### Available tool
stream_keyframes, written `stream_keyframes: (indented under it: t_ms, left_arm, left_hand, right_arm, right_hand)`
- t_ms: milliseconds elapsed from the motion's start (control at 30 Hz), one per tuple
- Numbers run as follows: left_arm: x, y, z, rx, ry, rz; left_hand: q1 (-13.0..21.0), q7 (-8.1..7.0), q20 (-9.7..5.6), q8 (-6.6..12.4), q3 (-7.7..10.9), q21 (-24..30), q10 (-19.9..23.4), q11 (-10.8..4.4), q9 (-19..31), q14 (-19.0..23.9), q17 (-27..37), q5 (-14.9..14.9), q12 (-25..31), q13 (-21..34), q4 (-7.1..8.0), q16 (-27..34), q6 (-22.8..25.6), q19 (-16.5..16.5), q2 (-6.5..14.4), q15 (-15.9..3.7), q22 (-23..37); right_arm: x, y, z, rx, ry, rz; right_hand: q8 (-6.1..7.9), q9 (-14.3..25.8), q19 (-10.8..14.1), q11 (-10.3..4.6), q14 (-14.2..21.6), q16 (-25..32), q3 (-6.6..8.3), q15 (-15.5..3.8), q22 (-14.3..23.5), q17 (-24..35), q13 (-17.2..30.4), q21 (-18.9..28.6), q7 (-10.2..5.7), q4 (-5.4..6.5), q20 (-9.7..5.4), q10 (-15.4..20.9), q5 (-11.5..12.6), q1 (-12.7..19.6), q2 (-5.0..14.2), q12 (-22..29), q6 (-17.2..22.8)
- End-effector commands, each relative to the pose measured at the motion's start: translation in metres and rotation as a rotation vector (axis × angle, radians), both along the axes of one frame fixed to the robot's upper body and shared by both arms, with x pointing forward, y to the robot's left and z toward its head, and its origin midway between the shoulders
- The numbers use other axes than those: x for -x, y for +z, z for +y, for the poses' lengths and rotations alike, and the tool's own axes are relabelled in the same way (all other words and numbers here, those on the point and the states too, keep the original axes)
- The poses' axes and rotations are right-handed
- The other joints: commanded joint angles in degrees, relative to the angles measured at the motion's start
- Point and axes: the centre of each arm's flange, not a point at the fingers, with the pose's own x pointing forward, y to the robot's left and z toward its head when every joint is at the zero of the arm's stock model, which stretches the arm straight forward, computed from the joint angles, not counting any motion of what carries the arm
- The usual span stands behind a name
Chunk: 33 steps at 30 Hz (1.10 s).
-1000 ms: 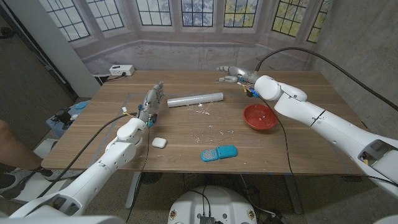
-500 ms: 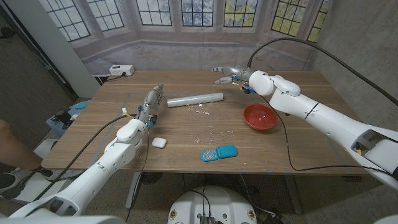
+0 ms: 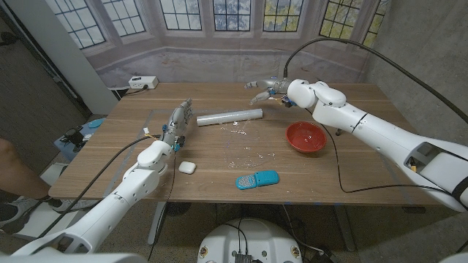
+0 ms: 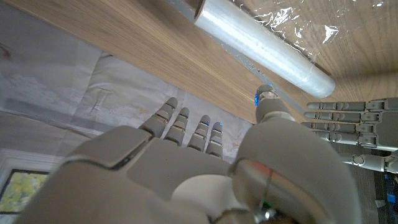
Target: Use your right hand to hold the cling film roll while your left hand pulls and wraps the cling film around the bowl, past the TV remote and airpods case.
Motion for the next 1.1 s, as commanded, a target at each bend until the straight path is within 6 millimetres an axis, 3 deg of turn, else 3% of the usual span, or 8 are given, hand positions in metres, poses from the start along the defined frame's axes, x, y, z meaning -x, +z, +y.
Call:
stream_keyframes:
  t_ms: [33,600,1100]
  left_arm:
    - [0.002,0.001,-0.002,0.005,0.005,0.001]
    - [0.000,-0.001,-0.002,0.006,0.009,0.015]
    - [0.002,-0.007,-0.005,0.013,0.012,0.029]
  left_hand:
    - [0.7,0.13,0.11,0.00,0.60,-0.4,0.1,0.04,0.3,0.2,0.2,-0.1,0.0,0.2,-0.16,-0.1,0.1,0.2,0.0,-0.02,0.1]
    - [0.6,0.24,0.33,0.06,0.88,-0.8,0.3,0.17,0.3,0.4,0.2,-0.1,0.0,0.3,-0.18,-0.1,0.3,0.6,0.0,0.06,0.1]
    - [0.5,0.46,0.46,0.19,1.18,-1.1,0.7,0.37,0.3,0.8,0.2,-0.1,0.1,0.3,-0.14,0.0,0.8,0.9,0.1,0.15,0.1]
  right_arm:
    - [-0.014,-0.004,0.013,0.171,-0.046,0.023]
    - [-0.030,-0.008,0.027,0.227,-0.091,0.105]
    - [-0.037,-0.010,0.039,0.231,-0.089,0.099]
  right_hand:
    - [0.29,0.1,0.6,0.20,1.4,0.7,0.73,-4.70,0.2,0.0,0.1,0.4,-0.88,-0.30,0.38,0.7,0.2,1.9,-0.69,0.5,0.0]
    - [0.20,0.1,1.0,1.09,2.6,0.8,1.61,-3.48,0.2,0.1,0.2,0.4,-1.16,-0.22,0.77,0.9,0.5,5.6,-2.88,0.5,-0.7]
    - [1.16,0.2,2.5,1.88,6.2,1.3,2.41,-3.94,0.3,0.2,0.7,0.8,-0.98,0.41,-0.38,5.0,0.7,8.9,-5.29,1.7,2.3]
